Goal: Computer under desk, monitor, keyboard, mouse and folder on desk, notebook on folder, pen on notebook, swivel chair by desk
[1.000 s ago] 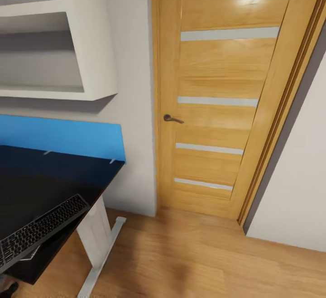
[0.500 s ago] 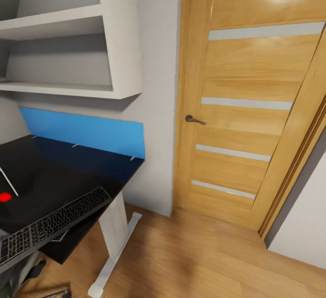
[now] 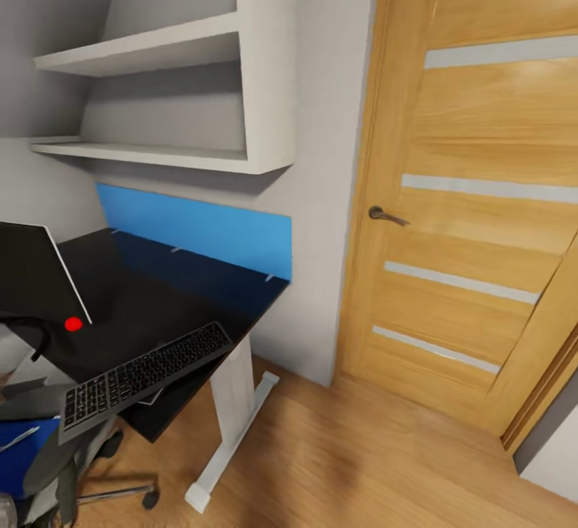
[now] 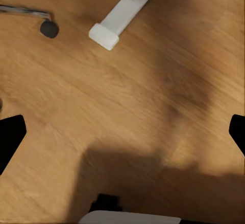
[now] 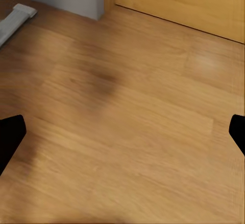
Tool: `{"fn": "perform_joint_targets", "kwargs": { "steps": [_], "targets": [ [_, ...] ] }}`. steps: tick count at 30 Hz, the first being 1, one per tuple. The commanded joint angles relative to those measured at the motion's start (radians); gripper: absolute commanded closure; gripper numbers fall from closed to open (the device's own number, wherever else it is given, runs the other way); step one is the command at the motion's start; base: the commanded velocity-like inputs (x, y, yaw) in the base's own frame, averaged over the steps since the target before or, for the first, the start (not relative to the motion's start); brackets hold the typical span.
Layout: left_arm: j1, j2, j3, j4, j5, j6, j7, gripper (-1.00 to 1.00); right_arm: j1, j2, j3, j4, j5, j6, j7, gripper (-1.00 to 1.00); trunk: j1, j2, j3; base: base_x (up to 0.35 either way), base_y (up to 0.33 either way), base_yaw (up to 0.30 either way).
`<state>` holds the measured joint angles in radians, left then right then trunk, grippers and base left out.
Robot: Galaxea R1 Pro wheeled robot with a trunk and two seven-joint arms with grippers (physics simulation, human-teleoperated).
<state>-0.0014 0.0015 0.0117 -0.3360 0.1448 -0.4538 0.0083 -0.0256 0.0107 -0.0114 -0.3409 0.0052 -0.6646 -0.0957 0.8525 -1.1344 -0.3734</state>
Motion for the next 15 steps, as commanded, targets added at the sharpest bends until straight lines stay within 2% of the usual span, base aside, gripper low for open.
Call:
{"fn": "perform_joint_targets", "kwargs": {
  "steps": [1, 15],
  "targets": [
    [0.0, 0.0, -0.001, -0.001, 0.004, -0.002, 0.001, -1.0, 0.0, 0.0, -0.001, 0.0, 0.001, -0.003, -0.003, -1.0, 0.0, -0.001, -0.001, 0.0, 0.0, 0.29],
    [0.0, 0.0, -0.001, -0.001, 0.004, -0.003, 0.001, -1.0, 0.0, 0.0, -0.001, 0.0, 0.001, -0.003, -0.003, -1.0, 0.0, -0.001, -0.001, 0.0, 0.0, 0.29]
  ]
}}
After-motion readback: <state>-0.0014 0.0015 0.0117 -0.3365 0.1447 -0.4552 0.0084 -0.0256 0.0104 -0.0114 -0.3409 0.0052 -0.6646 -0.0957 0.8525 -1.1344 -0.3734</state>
